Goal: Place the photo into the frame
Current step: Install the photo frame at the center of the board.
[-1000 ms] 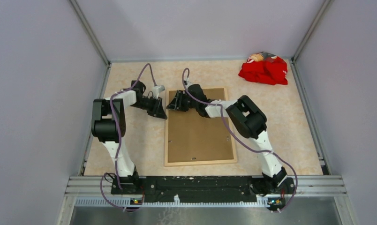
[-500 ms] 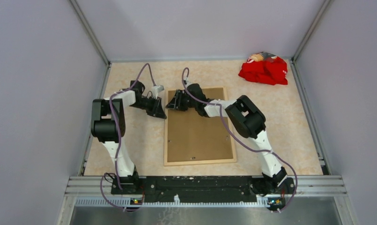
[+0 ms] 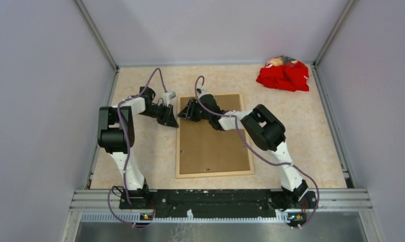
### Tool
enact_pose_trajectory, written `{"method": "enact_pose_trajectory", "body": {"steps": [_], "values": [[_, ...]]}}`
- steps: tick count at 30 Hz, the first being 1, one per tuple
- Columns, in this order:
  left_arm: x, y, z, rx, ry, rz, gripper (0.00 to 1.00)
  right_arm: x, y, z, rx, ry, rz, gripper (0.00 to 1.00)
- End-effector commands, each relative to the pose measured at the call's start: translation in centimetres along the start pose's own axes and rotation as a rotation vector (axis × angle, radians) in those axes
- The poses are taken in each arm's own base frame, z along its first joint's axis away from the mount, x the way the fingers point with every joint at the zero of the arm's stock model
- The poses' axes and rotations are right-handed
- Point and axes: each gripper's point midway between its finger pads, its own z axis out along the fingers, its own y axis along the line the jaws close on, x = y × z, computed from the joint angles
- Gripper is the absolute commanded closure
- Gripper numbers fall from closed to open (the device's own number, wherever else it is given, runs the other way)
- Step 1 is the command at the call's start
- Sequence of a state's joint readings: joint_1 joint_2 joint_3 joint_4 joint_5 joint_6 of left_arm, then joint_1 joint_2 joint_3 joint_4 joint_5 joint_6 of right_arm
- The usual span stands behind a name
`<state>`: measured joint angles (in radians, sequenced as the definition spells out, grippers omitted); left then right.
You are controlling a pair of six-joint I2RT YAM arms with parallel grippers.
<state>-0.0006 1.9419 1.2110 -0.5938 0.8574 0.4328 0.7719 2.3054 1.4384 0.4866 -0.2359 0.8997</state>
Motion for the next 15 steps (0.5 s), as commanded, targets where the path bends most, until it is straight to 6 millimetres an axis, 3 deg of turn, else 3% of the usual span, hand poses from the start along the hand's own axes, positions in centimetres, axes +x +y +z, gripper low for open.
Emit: {"method": "enact_pose_trajectory", "body": {"steps": [1,7,15], "values": [[1.4,0.6,0.4,-0.026,0.042,0.018,0.74,1.6,-0.6,-1.0,0.102,-0.006,-0.003,0.6],[1.5,1.2,-0.4,-0.037,0.026,0.001,0.75,0.6,-0.7,-1.4,0.14,-0.028,-0.025,0.6],[1.5,1.3,-0.4,-0.035,0.025,-0.001,0.75,1.1,-1.4,-0.2,0.127,0.004,0.0,0.6]]}}
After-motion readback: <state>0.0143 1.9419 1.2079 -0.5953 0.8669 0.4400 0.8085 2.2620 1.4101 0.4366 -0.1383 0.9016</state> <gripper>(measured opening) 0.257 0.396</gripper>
